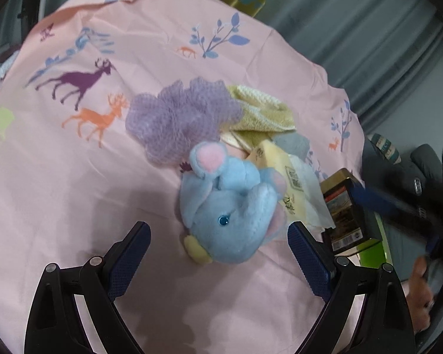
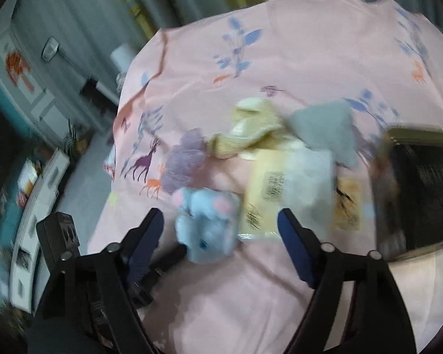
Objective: Organize soft objects
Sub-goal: 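Move the right gripper over the light blue elephant plush, then grasp the elephant plush with the right gripper and lift it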
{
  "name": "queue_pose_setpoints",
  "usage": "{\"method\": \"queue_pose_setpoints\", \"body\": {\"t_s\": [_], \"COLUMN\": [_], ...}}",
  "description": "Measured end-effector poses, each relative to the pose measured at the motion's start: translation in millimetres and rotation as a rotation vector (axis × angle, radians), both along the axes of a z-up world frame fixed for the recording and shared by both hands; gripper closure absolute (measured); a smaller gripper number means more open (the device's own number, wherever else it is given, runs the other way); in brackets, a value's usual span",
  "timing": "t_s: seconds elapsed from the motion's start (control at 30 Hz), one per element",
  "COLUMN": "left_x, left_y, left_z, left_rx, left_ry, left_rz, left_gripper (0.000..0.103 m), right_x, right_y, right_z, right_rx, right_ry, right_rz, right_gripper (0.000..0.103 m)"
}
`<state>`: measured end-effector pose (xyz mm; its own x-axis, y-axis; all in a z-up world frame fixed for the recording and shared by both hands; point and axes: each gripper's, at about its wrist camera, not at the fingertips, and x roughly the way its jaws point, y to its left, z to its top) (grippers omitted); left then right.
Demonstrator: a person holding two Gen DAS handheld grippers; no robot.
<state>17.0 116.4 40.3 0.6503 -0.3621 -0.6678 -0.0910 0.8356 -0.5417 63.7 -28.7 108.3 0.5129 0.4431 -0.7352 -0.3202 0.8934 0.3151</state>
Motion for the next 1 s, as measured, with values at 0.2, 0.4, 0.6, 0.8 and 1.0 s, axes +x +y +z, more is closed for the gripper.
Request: {"method": "queue_pose_setpoints", "body": {"t_s": [0.2,0.4,0.6,0.8,1.0], "left_x": [10,17,24,28,17], "left_y": [2,5,6,10,11], "left_z": [-18,-24,-25,-29,-14], "left_rx": [-0.037,-0.077,-0.1,-0.171,-0.128], "left_ry": [0.069,0.082,0.073,0.08,0.063], "left_rz": [0.009,0.014,-0.002,0.001,0.002], "left_gripper": [0.009,0.009,0.014,0.041,0.045], "right_x": [40,67,81,84,69], "right_y": [62,79,93,102,94], "right_z": [-22,-37,-59,-71,-63], "right_rx": [-0.122,-0.241,-0.295,-0.308,-0.256], "right_ry": [0.098,0.108,0.182,0.195,0.191], "right_rz": [0.151,0.194,0.297,0.303,0.274], "right_gripper": [0.035,0.035,0.037,0.035,0.044]}}
